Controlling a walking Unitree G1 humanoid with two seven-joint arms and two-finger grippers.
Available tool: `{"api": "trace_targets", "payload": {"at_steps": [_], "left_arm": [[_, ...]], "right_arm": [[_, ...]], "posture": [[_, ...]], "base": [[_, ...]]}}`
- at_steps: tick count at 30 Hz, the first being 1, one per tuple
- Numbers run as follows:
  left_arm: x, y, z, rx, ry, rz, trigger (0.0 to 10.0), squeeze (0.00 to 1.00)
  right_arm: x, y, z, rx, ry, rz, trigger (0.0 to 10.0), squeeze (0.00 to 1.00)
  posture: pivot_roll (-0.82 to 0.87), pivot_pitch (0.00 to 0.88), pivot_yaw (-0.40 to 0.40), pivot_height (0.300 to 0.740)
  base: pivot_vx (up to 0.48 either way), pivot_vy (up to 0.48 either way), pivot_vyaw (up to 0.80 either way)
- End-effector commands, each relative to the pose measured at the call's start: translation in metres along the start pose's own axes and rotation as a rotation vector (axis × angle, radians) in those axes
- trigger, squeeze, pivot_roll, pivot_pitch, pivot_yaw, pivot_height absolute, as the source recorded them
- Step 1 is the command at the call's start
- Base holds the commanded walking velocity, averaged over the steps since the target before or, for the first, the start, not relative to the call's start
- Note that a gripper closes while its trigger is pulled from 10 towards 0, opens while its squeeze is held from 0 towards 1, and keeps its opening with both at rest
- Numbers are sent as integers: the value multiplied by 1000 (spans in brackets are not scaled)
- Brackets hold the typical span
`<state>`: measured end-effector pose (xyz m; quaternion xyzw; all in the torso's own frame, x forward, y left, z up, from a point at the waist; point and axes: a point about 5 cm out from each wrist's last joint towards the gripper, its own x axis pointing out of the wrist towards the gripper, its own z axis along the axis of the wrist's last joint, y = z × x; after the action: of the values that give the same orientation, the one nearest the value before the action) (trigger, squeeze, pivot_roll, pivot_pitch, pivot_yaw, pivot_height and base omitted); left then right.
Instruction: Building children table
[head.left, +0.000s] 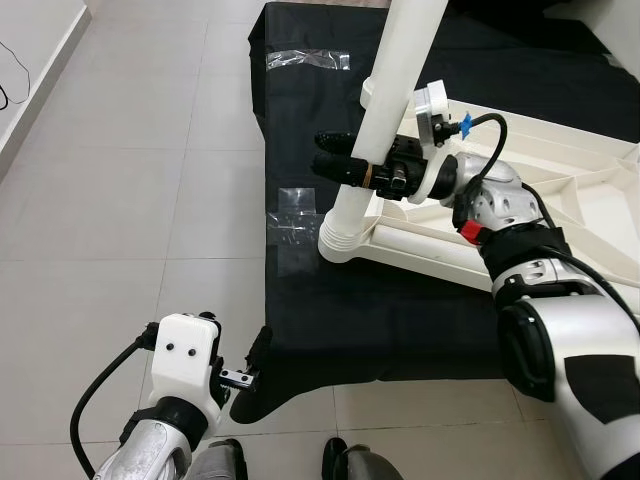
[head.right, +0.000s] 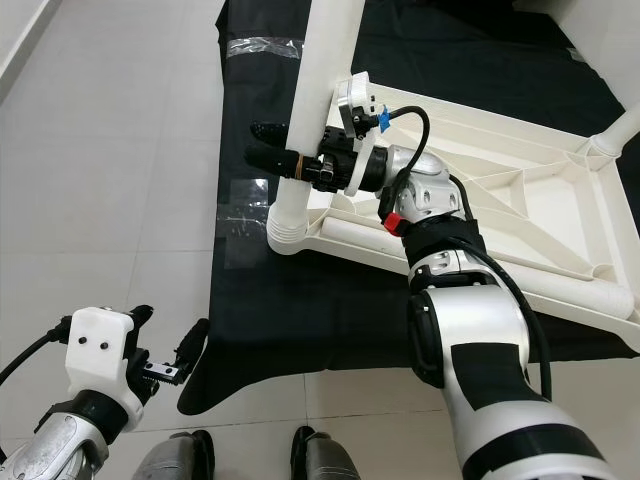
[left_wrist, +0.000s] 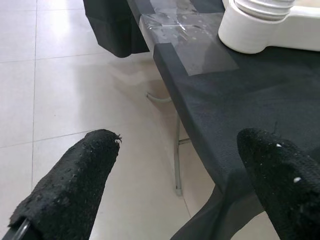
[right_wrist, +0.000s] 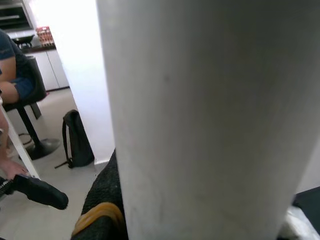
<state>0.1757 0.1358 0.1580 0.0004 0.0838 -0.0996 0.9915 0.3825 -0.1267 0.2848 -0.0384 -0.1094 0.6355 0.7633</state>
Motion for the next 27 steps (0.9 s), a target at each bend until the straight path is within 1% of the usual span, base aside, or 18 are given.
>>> {"api": "trace_targets", "payload": {"at_steps": [1, 3, 6, 8, 10, 11, 12, 14, 15, 16, 18, 19, 20, 21, 23, 24, 26, 27], "left_arm": [[-3, -2, -2, -11, 18, -13, 10000, 0], [-3, -3, -2, -11, 18, -14, 10000, 0], [-4, -3, -2, -12, 19, -14, 10000, 0], [-4, -3, -1, -11, 19, -14, 10000, 0], [-4, -3, -1, -11, 19, -14, 10000, 0], [-4, -3, -1, -11, 19, -12, 10000, 0], [-4, -3, -1, -11, 19, -12, 10000, 0], [-4, -3, -1, -12, 19, -11, 10000, 0], [-4, -3, -1, -12, 19, -11, 10000, 0], [-4, -3, -1, -12, 19, -10, 10000, 0], [-4, -3, -1, -12, 19, -10, 10000, 0], [-3, -3, -1, -11, 21, -12, 10000, 0], [-3, -3, -1, -11, 21, -12, 10000, 0], [-2, -3, -1, -11, 21, -12, 10000, 0], [-2, -3, -1, -11, 22, -11, 10000, 0], [-2, -3, -1, -11, 22, -11, 10000, 0], [-1, -3, -1, -11, 22, -12, 10000, 0], [-1, -3, -1, -11, 22, -12, 10000, 0]], "right_arm": [[-1, 5, -18, 20, 64, 12, 10000, 0], [2, 5, -18, -20, 83, 4, 10000, 0], [4, 4, -18, -35, 89, -14, 10000, 0], [7, 2, -19, -69, 137, -47, 10000, 0], [7, 2, -20, -77, 153, -50, 10000, 0], [7, 5, -22, -59, 163, -8, 10000, 0], [7, 5, -22, -59, 163, -8, 10000, 0], [6, 8, -24, -32, 164, 48, 10000, 0], [6, 8, -24, -32, 164, 48, 10000, 0], [5, 12, -27, -8, 168, 106, 10000, 0], [5, 12, -27, -8, 168, 106, 10000, 0], [5, 22, -36, 119, 135, 226, 10000, 0], [5, 22, -36, 119, 135, 226, 10000, 0], [6, 26, -38, 168, 113, 259, 10000, 0], [7, 30, -39, 215, 82, 285, 10000, 0], [7, 30, -39, 215, 82, 285, 10000, 0], [7, 33, -37, 248, 31, 301, 10000, 0], [7, 33, -37, 248, 31, 301, 10000, 0]], "posture": [[174, 254, -123, 740], [175, 251, -125, 740], [175, 251, -125, 740], [173, 256, -128, 740], [173, 258, -131, 740], [169, 262, -132, 740], [169, 262, -132, 740], [169, 262, -132, 740], [169, 262, -132, 740], [169, 264, -133, 740], [169, 264, -133, 740], [173, 270, -139, 740], [173, 270, -139, 740], [173, 270, -139, 740], [166, 273, -139, 740], [166, 273, -139, 740], [165, 273, -142, 740], [165, 273, -142, 740]], "base": [[0, 0, 0], [0, 0, 0], [0, 0, 0], [0, 0, 0], [0, 0, 0], [0, 0, 0], [0, 0, 0], [0, 0, 0], [0, 0, 0], [0, 0, 0], [0, 0, 0], [0, 0, 0], [0, 0, 0], [0, 0, 0], [0, 0, 0], [0, 0, 0], [0, 0, 0], [0, 0, 0]]}}
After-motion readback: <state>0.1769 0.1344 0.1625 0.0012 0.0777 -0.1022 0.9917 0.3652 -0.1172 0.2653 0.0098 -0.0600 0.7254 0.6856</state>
